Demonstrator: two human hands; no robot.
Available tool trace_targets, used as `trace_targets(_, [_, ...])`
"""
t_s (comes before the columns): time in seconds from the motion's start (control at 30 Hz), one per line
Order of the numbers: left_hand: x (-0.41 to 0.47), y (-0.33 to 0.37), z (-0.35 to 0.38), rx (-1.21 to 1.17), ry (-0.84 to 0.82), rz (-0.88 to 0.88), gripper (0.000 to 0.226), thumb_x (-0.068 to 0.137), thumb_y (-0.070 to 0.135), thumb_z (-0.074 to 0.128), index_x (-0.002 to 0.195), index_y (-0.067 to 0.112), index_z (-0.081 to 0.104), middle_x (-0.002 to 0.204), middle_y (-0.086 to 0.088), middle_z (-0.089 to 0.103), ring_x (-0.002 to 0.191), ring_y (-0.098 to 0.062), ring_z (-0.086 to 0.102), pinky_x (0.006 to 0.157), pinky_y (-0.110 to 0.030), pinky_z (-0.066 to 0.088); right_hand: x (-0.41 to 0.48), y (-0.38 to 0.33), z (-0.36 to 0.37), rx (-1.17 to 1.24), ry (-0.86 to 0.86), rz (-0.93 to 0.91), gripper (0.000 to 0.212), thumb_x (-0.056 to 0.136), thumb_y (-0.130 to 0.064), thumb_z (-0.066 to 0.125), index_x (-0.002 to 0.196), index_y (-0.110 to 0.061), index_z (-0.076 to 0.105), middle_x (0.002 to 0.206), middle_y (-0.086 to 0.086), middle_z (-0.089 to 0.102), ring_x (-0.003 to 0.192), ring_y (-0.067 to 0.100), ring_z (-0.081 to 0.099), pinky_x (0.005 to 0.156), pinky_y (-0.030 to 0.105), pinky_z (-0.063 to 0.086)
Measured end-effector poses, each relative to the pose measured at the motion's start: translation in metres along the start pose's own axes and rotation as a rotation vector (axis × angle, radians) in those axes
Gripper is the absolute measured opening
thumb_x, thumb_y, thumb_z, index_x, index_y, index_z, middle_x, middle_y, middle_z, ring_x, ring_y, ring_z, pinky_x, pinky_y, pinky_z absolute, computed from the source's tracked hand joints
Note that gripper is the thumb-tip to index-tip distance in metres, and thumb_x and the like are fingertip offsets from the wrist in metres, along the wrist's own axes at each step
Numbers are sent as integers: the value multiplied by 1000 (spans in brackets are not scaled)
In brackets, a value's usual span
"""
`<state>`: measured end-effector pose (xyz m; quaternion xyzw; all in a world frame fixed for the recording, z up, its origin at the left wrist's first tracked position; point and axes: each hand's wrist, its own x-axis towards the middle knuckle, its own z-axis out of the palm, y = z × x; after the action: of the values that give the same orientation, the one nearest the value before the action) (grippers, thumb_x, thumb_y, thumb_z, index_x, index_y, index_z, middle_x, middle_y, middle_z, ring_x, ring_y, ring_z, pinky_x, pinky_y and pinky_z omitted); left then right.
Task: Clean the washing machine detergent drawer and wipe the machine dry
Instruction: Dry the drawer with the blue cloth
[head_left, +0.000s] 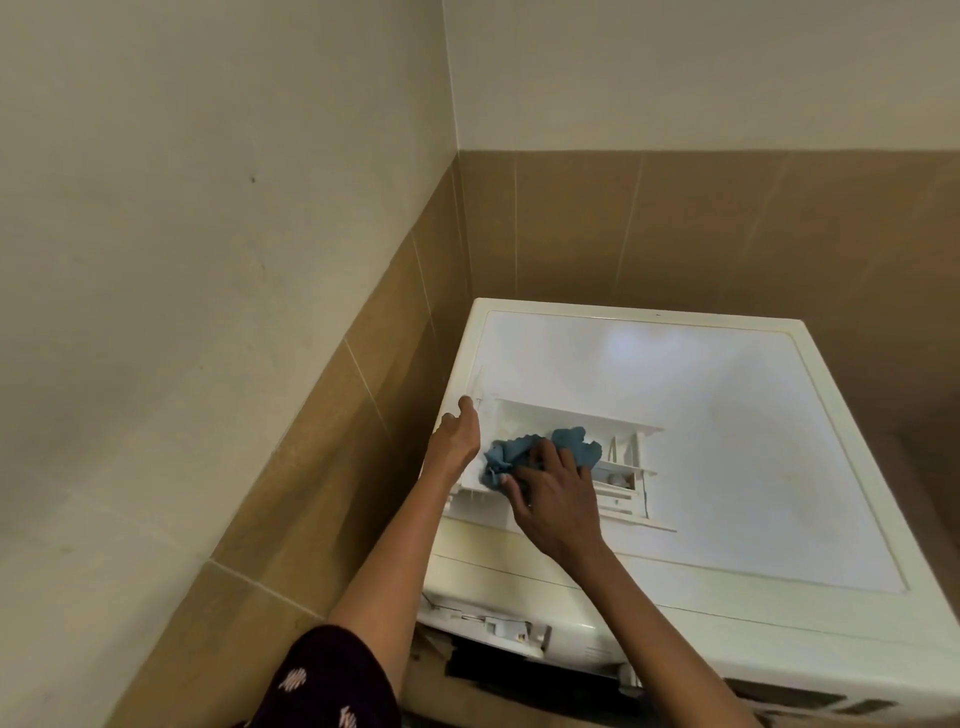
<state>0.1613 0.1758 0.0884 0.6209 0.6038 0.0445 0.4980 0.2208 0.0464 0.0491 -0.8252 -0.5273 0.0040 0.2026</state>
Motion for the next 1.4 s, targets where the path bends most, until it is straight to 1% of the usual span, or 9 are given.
trace_targets(0.27, [-3, 1, 0, 26, -23, -4, 79, 93, 63, 14, 148, 8, 21, 154, -12, 24, 141, -29, 27, 114, -40, 23, -18, 58, -27, -55, -89, 172, 51, 82, -51, 33, 79, -19, 74, 108, 7, 60, 103, 29, 55, 80, 35, 39])
trace_targets(0.4, [-5, 1, 0, 34, -10, -4, 82, 91, 66, 14, 148, 6, 23, 153, -13, 26, 139, -30, 29, 113, -41, 24, -7, 24, -25, -98, -70, 275, 30, 76, -29, 53, 67, -7, 72, 91, 14, 62, 87, 35, 60, 76, 38, 45])
trace_targets(0.53, [-2, 1, 1, 43, 2, 3, 82, 92, 65, 13, 147, 5, 24, 153, -15, 27, 139, -32, 30, 113, -42, 25, -2, -12, -10, 29, -123, 112, 36, 93, -35, 42, 97, -13, 71, 108, 10, 57, 105, 29, 49, 86, 37, 34])
trace_targets(0.73, [3, -2, 1, 25, -1, 9, 78, 93, 63, 13, 146, 7, 25, 153, -13, 28, 139, -30, 29, 113, -40, 25, -8, 29, -27, -31, -194, 106, 39, 97, -40, 36, 107, -20, 68, 119, 1, 51, 114, 20, 45, 89, 32, 30])
trace_targets(0.9, [2, -3, 2, 36, 8, 34, 78, 93, 63, 14, 144, 7, 31, 150, -14, 33, 136, -30, 35, 112, -40, 27, -40, 89, -41, 215, -161, 64, 53, 89, -58, 34, 97, -20, 70, 98, -4, 48, 90, 17, 53, 72, 26, 42])
trace_targets(1.0, [4, -3, 1, 54, 9, 36, 80, 93, 64, 13, 142, 6, 36, 146, -15, 39, 131, -29, 41, 111, -41, 31, -50, 115, -51, 382, -139, 149, 58, 83, -62, 36, 96, -17, 71, 93, -11, 45, 84, 8, 49, 73, 9, 37])
trace_targets(1.17, [4, -4, 2, 107, 6, 47, 74, 94, 61, 11, 143, 10, 34, 145, -16, 39, 130, -30, 42, 111, -42, 32, -29, 112, -67, 319, -51, 267, 21, 95, -19, 50, 82, -8, 64, 89, 5, 48, 84, 25, 53, 61, 13, 32])
trace_targets(1.23, [6, -4, 2, 89, 9, 39, 80, 92, 64, 11, 139, 5, 40, 141, -17, 44, 126, -30, 46, 109, -44, 34, -22, 100, -68, 366, 29, 271, 19, 93, -14, 53, 86, -5, 68, 92, 3, 49, 87, 21, 52, 61, 12, 29])
trace_targets(1.4, [5, -3, 2, 66, 21, 11, 89, 89, 69, 12, 135, -1, 43, 138, -20, 47, 126, -33, 48, 108, -46, 37, -35, 83, -49, 346, -115, 203, 19, 85, -21, 66, 97, -8, 71, 101, -6, 46, 89, 13, 50, 61, 8, 30])
